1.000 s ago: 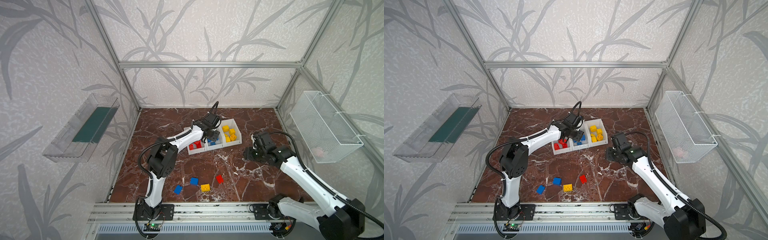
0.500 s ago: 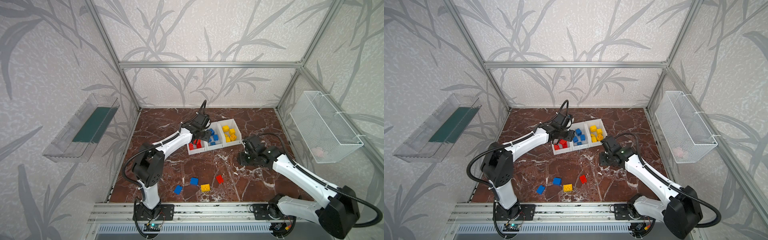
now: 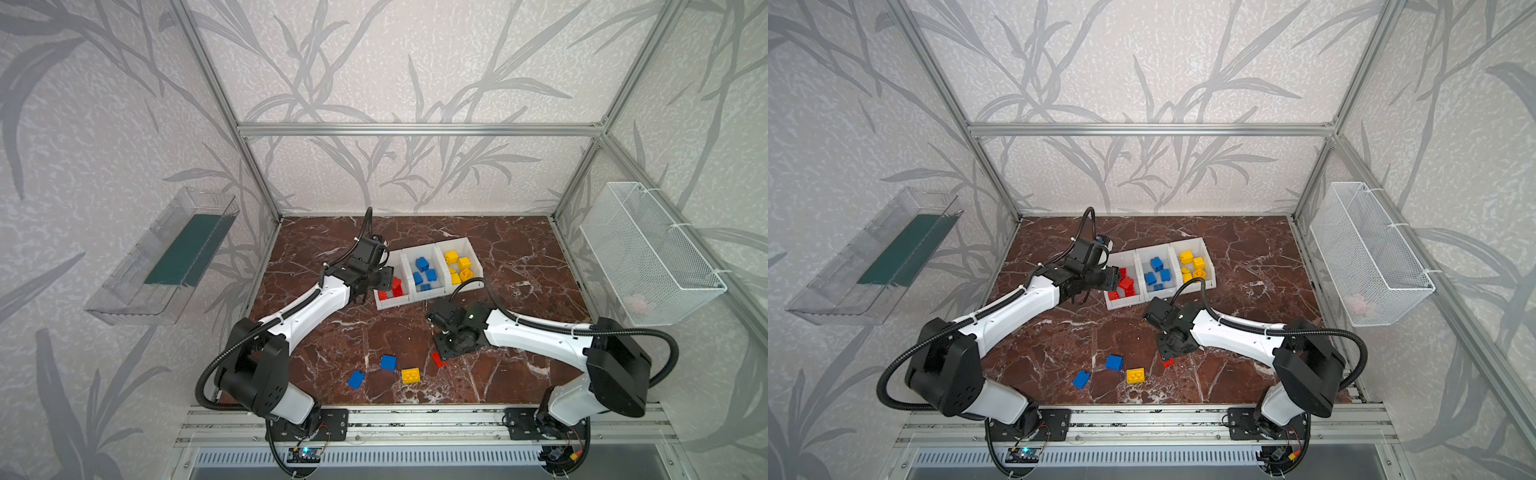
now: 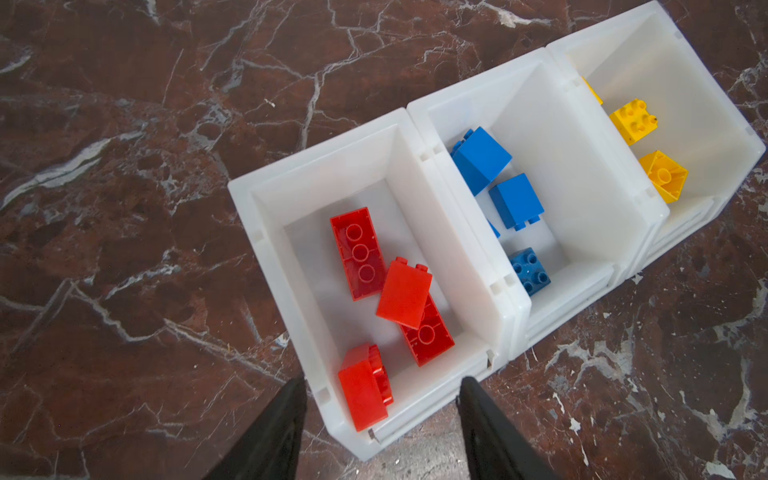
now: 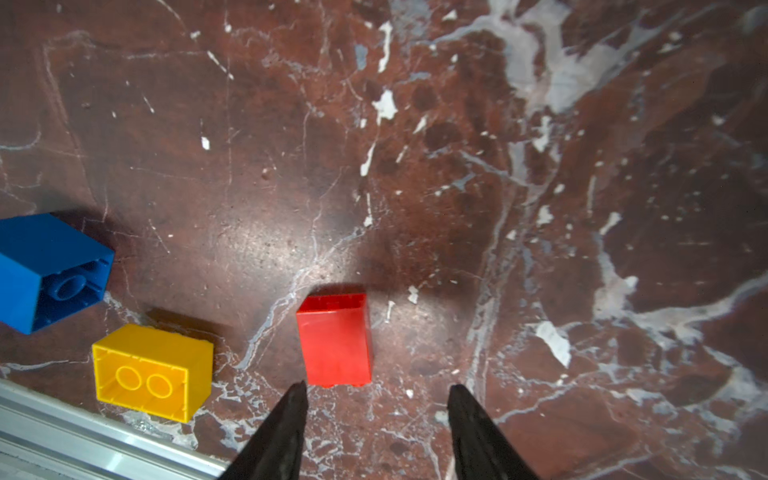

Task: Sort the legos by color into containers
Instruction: 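Grasp the red brick with the right gripper while the left gripper withdraws, then carry the red brick with the right gripper into the red compartment and release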

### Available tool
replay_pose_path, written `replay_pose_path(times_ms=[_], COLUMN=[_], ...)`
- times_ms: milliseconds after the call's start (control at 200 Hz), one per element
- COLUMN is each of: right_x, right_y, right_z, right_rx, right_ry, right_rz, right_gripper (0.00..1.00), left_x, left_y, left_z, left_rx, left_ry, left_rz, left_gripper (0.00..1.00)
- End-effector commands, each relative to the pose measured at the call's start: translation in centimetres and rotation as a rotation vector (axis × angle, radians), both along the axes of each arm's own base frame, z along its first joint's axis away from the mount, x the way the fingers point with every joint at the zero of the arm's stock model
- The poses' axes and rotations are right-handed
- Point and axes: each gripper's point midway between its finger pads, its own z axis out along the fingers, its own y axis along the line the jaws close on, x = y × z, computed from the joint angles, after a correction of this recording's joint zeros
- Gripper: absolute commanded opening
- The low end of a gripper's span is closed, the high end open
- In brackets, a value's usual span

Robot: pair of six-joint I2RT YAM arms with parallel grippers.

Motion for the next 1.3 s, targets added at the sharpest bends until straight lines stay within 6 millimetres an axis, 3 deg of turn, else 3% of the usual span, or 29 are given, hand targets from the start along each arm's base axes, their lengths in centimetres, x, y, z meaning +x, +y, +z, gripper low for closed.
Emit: replay_pose_path(times_ms=[0, 220, 230, 300, 500, 815, 900, 1040, 1295], right_x=[-0.1, -0.6, -0.7, -0.7, -1.0, -0.3, 0.9, 4.0, 14.0], right_y=[1.1, 1.9, 1.7, 1.6, 1.6, 2.1, 2.8, 5.8, 10.5], right_z=[-0.4, -1.8, -2.6, -3.1, -4.4, -3.9, -2.7, 0.3, 6.3], right_rx=[0.001, -0.038, -0.061, -0.076, -0.102, -0.121, -0.143, -0.096, 0.025], right_ry=[0.017, 0.052, 0.066, 0.077, 0.105, 0.090, 0.051, -0.018, -0.172], right_rz=[-0.010, 0.011, 0.012, 0.006, 0.004, 0.040, 0.099, 0.192, 0.242], right_gripper=[0.56, 0.56, 0.55, 0.55, 0.46, 0.32, 0.31, 0.31, 0.30], left_x=[-0.6, -1.9, -1.9, -2.1, -2.5, -2.9, -3.3, -4.2, -6.8], left_y=[0.8, 1.7, 1.8, 1.9, 2.2, 2.6, 2.9, 3.4, 5.3], left_z=[0.2, -0.4, -0.4, -0.4, -0.7, -0.5, -0.4, 0.0, 0.6], left_rx=[-0.018, -0.025, -0.027, -0.028, -0.031, -0.029, -0.031, -0.047, -0.073], left_ry=[-0.014, -0.006, -0.009, -0.010, -0.004, -0.013, -0.018, -0.029, -0.059], left_rz=[0.037, 0.065, 0.065, 0.067, 0.076, 0.087, 0.092, 0.106, 0.156], left_gripper=[0.61, 0.61, 0.61, 0.61, 0.61, 0.61, 0.61, 0.61, 0.61])
